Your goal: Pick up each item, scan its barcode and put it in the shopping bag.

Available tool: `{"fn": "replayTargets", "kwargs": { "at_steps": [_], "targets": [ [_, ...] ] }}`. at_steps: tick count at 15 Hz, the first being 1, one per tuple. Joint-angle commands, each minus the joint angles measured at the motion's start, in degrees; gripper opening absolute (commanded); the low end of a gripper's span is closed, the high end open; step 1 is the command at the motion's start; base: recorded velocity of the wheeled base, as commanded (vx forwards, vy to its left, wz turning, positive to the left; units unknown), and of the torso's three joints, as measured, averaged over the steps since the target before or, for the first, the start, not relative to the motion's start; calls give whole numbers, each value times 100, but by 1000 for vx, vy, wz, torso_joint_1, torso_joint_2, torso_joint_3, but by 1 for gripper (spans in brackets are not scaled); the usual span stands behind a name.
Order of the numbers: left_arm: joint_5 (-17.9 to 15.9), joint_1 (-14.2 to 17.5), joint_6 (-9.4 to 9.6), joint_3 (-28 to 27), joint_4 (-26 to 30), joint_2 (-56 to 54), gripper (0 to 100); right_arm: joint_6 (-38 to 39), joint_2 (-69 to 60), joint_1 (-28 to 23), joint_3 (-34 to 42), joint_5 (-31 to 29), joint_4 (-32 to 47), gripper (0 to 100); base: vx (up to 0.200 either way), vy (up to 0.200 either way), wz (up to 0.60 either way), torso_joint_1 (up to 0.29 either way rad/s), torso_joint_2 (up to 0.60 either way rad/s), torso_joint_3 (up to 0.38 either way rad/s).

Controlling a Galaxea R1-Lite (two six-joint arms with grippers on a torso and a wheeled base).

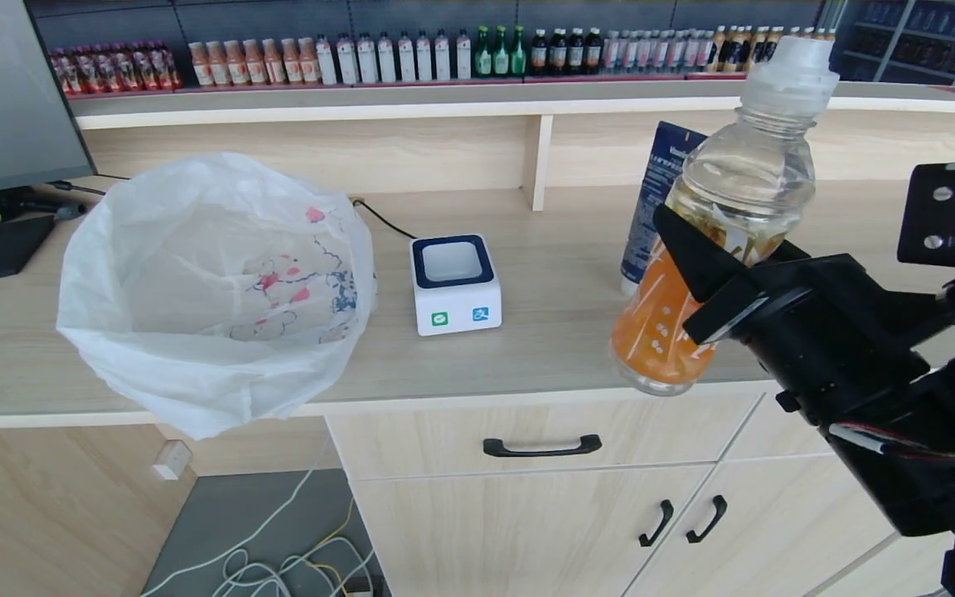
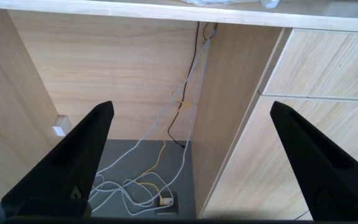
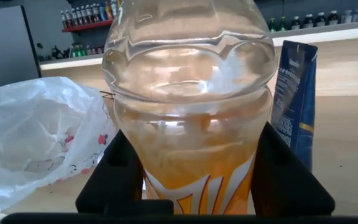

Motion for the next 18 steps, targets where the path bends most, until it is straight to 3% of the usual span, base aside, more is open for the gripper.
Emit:
{"fn": "replayTargets", "kwargs": {
  "at_steps": [1,5,18],
  "targets": [
    [0,10,-10,0,0,-2,100,62,-21,-17,-84,-29,-9,0,0,0,0,0,0,0],
    [0,10,-19,0,0,-2,100,158,22,-140,-533,-56,-9,0,0,100,0,0,1,1],
    [0,1,-37,0,0,-2,100,176,-364,-245,-304,-38,-9,0,0,200,0,3,2,2]
  ]
}}
